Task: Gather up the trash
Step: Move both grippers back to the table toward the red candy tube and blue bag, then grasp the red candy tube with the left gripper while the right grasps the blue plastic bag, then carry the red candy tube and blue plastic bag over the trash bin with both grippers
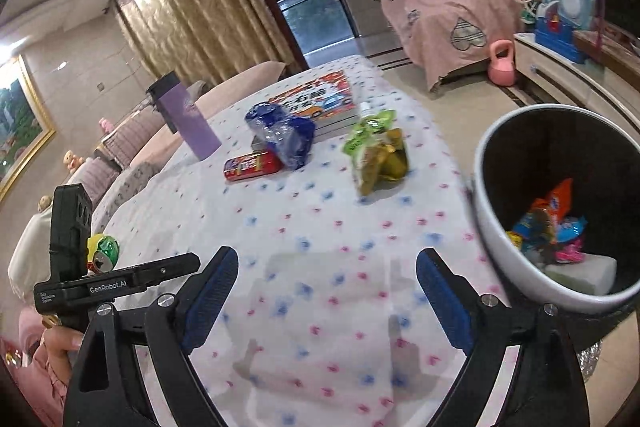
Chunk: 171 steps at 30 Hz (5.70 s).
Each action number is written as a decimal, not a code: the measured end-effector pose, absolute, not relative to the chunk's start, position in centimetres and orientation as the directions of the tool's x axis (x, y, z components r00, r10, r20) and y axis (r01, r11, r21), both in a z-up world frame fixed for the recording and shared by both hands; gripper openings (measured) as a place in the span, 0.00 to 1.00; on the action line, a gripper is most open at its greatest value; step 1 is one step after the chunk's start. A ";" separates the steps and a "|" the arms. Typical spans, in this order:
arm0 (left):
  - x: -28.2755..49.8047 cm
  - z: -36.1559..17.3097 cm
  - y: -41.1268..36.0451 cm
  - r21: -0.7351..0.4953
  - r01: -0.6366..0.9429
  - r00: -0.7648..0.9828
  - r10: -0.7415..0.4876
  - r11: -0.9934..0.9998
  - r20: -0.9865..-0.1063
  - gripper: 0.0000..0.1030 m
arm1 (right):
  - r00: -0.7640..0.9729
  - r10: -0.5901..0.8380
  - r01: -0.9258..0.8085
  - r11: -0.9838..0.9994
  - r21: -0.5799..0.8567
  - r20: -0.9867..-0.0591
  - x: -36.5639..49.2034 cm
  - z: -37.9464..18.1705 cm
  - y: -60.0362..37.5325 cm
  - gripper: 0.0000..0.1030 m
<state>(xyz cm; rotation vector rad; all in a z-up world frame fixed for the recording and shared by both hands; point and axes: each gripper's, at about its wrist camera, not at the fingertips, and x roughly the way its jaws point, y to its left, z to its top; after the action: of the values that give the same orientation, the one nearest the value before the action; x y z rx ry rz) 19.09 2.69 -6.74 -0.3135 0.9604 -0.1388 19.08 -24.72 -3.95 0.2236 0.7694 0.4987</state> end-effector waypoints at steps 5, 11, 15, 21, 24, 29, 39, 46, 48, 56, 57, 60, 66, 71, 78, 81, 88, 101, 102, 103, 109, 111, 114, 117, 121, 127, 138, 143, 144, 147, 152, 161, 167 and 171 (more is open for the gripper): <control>19.9 -6.6 3.4 -0.270 0.012 0.574 -0.228 0.963 -0.786 0.67 | 0.589 0.527 -0.386 0.850 0.360 -0.613 20.4 -3.9 -22.5 0.89; 22.4 -6.5 4.6 -0.216 0.062 0.582 -0.211 0.974 -0.785 0.69 | 0.571 0.541 -0.433 0.837 0.334 -0.617 22.9 -3.5 -20.1 0.89; 24.9 -6.3 5.1 -0.181 0.134 0.574 -0.226 0.974 -0.787 0.78 | 0.558 0.554 -0.463 0.826 0.322 -0.618 25.5 -3.0 -18.5 0.89; 28.5 -5.7 5.4 -0.098 0.240 0.592 -0.225 0.966 -0.774 0.83 | 0.558 0.539 -0.491 0.828 0.272 -0.631 29.8 -2.8 -16.0 0.89; 30.2 -5.6 5.6 -0.095 0.295 0.575 -0.256 0.951 -0.777 0.84 | 0.549 0.523 -0.502 0.830 0.243 -0.652 31.6 -3.2 -14.7 0.89; 32.0 -6.2 5.7 -0.088 0.333 0.548 -0.269 0.939 -0.792 0.84 | 0.516 0.542 -0.505 0.818 0.275 -0.664 34.2 -3.9 -13.8 0.88; 33.2 -6.0 4.0 -0.023 0.359 0.559 -0.235 0.933 -0.795 0.85 | 0.515 0.542 -0.504 0.818 0.277 -0.663 33.2 -3.6 -13.7 0.29; 34.2 -6.4 2.4 0.037 0.375 0.557 -0.193 0.926 -0.808 0.85 | 0.541 0.601 -0.456 0.797 0.396 -0.589 29.0 -1.9 -18.1 0.27; 33.9 -6.6 1.7 0.060 0.389 0.552 -0.180 0.919 -0.814 0.80 | 0.544 0.612 -0.445 0.790 0.421 -0.574 27.8 -1.6 -19.2 0.27; 29.8 -7.2 -1.2 0.007 0.431 0.474 -0.220 0.902 -0.853 0.30 | 0.575 0.598 -0.383 0.799 0.463 -0.558 23.1 -1.4 -23.3 0.27; 29.0 -7.1 -1.5 -0.006 0.435 0.468 -0.232 0.900 -0.853 0.30 | 0.581 0.596 -0.375 0.801 0.467 -0.555 22.5 -1.4 -23.9 0.27; 25.9 -6.8 -2.6 -0.069 0.420 0.435 -0.267 0.905 -0.860 0.30 | 0.595 0.584 -0.350 0.807 0.476 -0.552 21.0 -1.5 -25.5 0.27; 21.8 -6.8 -4.3 -0.087 0.345 0.456 -0.248 0.934 -0.855 0.74 | 0.603 0.554 -0.304 0.825 0.477 -0.574 18.3 -2.8 -27.8 0.27; 21.7 -6.0 -5.5 -0.059 0.348 0.496 -0.238 0.936 -0.835 0.74 | 0.592 0.517 -0.233 0.844 0.483 -0.618 17.6 -5.2 -29.4 0.26; 23.7 -7.6 -8.7 0.005 0.381 0.476 -0.191 0.925 -0.858 0.33 | 0.612 0.521 -0.207 0.831 0.516 -0.594 16.0 -5.6 -30.9 0.26; 23.0 -7.6 -8.6 -0.039 0.354 0.473 -0.215 0.934 -0.854 0.30 | 0.621 0.520 -0.203 0.829 0.520 -0.586 15.2 -5.5 -31.4 0.26; 18.6 -7.4 -9.0 -0.155 0.324 0.472 -0.301 0.933 -0.829 0.30 | 0.644 0.514 -0.190 0.825 0.533 -0.567 13.5 -5.2 -32.6 0.26; 13.6 -5.1 -13.2 -0.152 0.374 0.510 -0.340 0.915 -0.790 0.29 | 0.683 0.492 -0.162 0.823 0.544 -0.540 11.3 -4.8 -34.8 0.26; 13.5 -4.8 -13.6 -0.150 0.380 0.513 -0.343 0.913 -0.787 0.29 | 0.687 0.488 -0.159 0.823 0.545 -0.538 11.1 -4.7 -35.1 0.26; 13.4 -4.7 -13.8 -0.149 0.383 0.515 -0.344 0.912 -0.785 0.29 | 0.692 0.485 -0.156 0.824 0.545 -0.535 11.1 -4.6 -35.4 0.26; 13.8 -3.7 -15.4 -0.132 0.411 0.526 -0.353 0.902 -0.774 0.29 | 0.716 0.464 -0.135 0.825 0.548 -0.522 10.7 -4.2 -37.0 0.26; 14.0 -3.4 -16.0 -0.125 0.420 0.532 -0.356 0.899 -0.769 0.29 | 0.724 0.456 -0.128 0.826 0.549 -0.518 10.7 -4.1 -37.5 0.26; 14.4 -2.7 -17.0 -0.117 0.438 0.537 -0.364 0.891 -0.761 0.30 | 0.737 0.443 -0.118 0.828 0.548 -0.511 10.8 -3.8 -38.5 0.26; 14.9 -2.2 -17.9 -0.106 0.453 0.543 -0.369 0.885 -0.755 0.30 | 0.748 0.429 -0.110 0.833 0.543 -0.507 11.2 -3.4 -39.4 0.25; 15.4 -1.7 -19.2 -0.101 0.470 0.545 -0.379 0.877 -0.748 0.30 | 0.765 0.408 -0.098 0.839 0.536 -0.499 11.7 -2.8 -40.5 0.25; 16.3 -1.1 -20.9 -0.092 0.492 0.546 -0.389 0.866 -0.742 0.30 | 0.786 0.373 -0.075 0.849 0.522 -0.493 12.5 -2.0 -42.1 0.25; 18.6 -0.7 -23.7 -0.082 0.512 0.539 -0.394 0.855 -0.744 0.30 | 0.795 0.332 -0.046 0.868 0.494 -0.508 14.7 -1.4 -43.8 0.26; 19.7 -0.6 -24.7 -0.076 0.516 0.537 -0.392 0.853 -0.747 0.29 | 0.794 0.328 -0.038 0.868 0.495 -0.513 15.4 -1.7 -44.5 0.25; 20.0 -0.6 -25.0 -0.075 0.517 0.537 -0.391 0.853 -0.748 0.30 | 0.794 0.327 -0.036 0.868 0.496 -0.513 15.6 -1.7 -44.6 0.25; 20.5 -0.5 -25.6 -0.068 0.520 0.539 -0.389 0.851 -0.747 0.29 | 0.794 0.324 -0.033 0.868 0.496 -0.515 16.1 -1.7 -45.0 0.26; 21.3 -0.5 -26.6 -0.060 0.523 0.537 -0.384 0.850 -0.751 0.30 | 0.793 0.320 -0.030 0.871 0.491 -0.519 16.7 -1.7 -45.1 0.26; 22.3 -1.2 -27.6 -0.063 0.522 0.524 -0.378 0.850 -0.763 0.30 | 0.783 0.316 -0.018 0.872 0.489 -0.535 17.7 -2.1 -45.5 0.26; 22.8 -1.7 -28.2 -0.068 0.519 0.512 -0.374 0.852 -0.773 0.30 | 0.768 0.315 -0.004 0.873 0.488 -0.558 18.5 -2.8 -45.6 0.26; 23.3 -2.2 -28.6 -0.072 0.518 0.502 -0.371 0.852 -0.781 0.30 | 0.757 0.314 0.009 0.872 0.490 -0.573 19.2 -3.3 -45.7 0.26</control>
<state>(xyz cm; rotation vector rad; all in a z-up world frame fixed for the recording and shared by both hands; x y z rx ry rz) 23.29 -28.60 -2.18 0.1805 0.8963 -0.5409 19.21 -45.73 -3.33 0.4929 0.6989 0.1737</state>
